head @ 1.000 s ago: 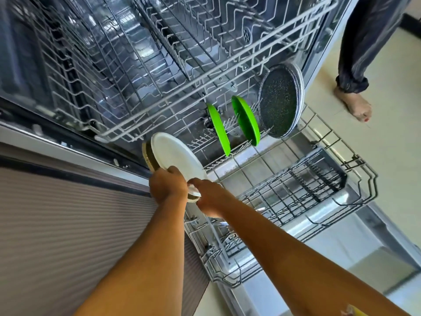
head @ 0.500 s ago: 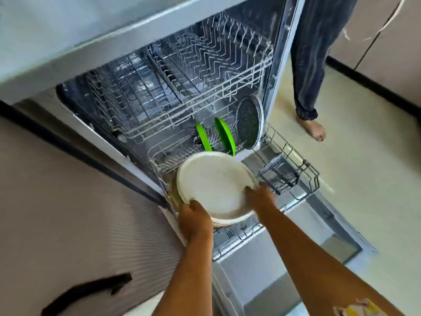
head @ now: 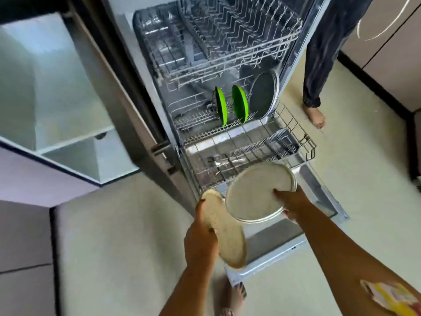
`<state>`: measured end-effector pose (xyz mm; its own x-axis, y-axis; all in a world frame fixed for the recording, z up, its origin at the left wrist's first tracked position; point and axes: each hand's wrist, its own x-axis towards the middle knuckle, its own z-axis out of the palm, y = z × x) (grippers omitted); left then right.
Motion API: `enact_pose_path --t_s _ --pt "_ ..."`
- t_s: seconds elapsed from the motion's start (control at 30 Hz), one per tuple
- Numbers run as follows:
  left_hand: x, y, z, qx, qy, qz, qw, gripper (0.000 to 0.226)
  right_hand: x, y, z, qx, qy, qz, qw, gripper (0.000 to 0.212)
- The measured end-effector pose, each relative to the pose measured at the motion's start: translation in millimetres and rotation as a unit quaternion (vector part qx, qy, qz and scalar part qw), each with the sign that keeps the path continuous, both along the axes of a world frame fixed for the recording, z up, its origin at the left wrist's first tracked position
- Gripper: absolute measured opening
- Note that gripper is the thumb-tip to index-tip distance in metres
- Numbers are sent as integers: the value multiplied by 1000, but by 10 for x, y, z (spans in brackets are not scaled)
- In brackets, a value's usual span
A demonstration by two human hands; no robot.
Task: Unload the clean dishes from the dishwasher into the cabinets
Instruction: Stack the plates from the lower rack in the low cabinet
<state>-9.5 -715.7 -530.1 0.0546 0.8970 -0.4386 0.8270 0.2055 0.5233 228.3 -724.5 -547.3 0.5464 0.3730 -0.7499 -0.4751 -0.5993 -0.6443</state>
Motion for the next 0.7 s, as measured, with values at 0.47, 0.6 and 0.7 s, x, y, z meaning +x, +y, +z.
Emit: enact_pose_path --t_s 0.47,0.6,0.7 --pt "-3006 -370 351 -62 108 80 989 18 -2873 -753 88 -101 178 282 937 42" --pt "-3678 -332 633 -2 76 188 979 35 -3540 -336 298 -13 116 343 932 46" --pt "-3901 -204 839 35 61 188 980 44 -3757 65 568 26 7 405 914 46"
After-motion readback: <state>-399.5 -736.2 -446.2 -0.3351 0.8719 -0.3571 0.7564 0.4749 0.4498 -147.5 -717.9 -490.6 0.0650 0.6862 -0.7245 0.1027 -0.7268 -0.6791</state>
